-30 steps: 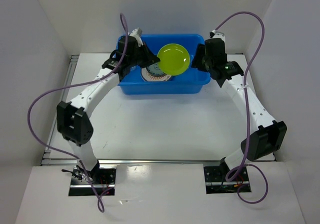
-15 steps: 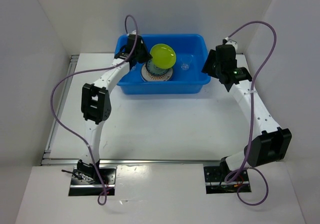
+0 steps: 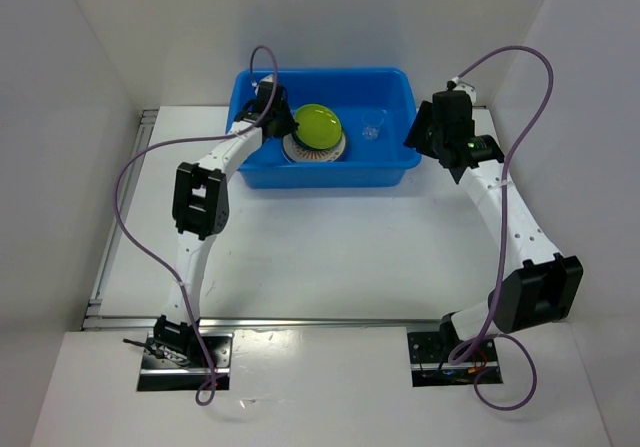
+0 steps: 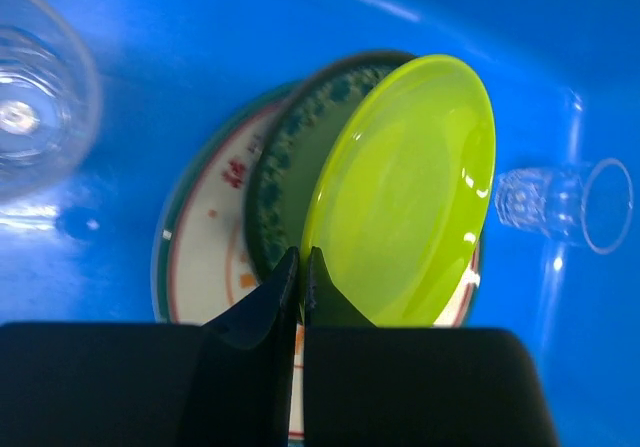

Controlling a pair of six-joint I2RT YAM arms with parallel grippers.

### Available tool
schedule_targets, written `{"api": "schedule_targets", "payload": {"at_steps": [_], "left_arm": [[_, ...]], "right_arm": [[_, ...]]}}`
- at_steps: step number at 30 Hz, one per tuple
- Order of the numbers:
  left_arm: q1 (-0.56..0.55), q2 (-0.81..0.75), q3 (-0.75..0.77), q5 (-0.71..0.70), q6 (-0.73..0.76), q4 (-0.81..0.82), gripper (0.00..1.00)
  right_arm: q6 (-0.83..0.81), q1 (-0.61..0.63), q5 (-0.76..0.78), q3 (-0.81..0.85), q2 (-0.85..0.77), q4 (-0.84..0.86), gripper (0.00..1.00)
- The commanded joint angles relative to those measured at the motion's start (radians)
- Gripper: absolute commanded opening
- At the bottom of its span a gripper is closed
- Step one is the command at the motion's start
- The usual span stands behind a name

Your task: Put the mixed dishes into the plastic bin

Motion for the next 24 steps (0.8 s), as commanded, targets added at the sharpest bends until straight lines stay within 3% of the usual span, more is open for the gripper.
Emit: {"api": "schedule_targets", "payload": {"at_steps": [1,5,7,10,13,14,20,24], "left_arm": [[0.019,0.016,0.056,-0.020,-0.008,0.048,0.00],[0.028,0.053,0.077,-0.010,0.001,0.048,0.09],[0.028,0.063,0.077,-0.010,0.001,0.048,0.34],[0.028,0.063,0.086,0.003,0.001,0.057,0.56],[0.028,0.063,0.087,0.046,0.001,0.057,0.71],[0.028,0.063,0.102,0.059,0.001,0.057,0.81],[0.028,0.006,0.212,0.181,-0.008,0.033,0.82],[0.028,-0.097,0.231,0.226,0.021,-0.007,1.00]], "right_arm": [[0.008,-0.007,-0.003,-0.014,-0.029,-0.004,0.58],[0.008,-0.007,-0.012,-0.014,-0.020,-0.004,0.58],[0.008,-0.007,-0.012,-0.014,-0.019,-0.004,0.58],[0.008,-0.007,-0.012,-0.005,-0.019,-0.013,0.58],[0.008,-0.007,-0.012,-0.005,-0.010,-0.013,0.58],[0.008,-0.007,-0.012,-0.005,-0.010,-0.013,0.58],[0.018,-0.007,-0.032,-0.005,0.008,0.008,0.57],[-0.007,-0.007,-0.041,-0.005,0.017,0.019,0.58]]}}
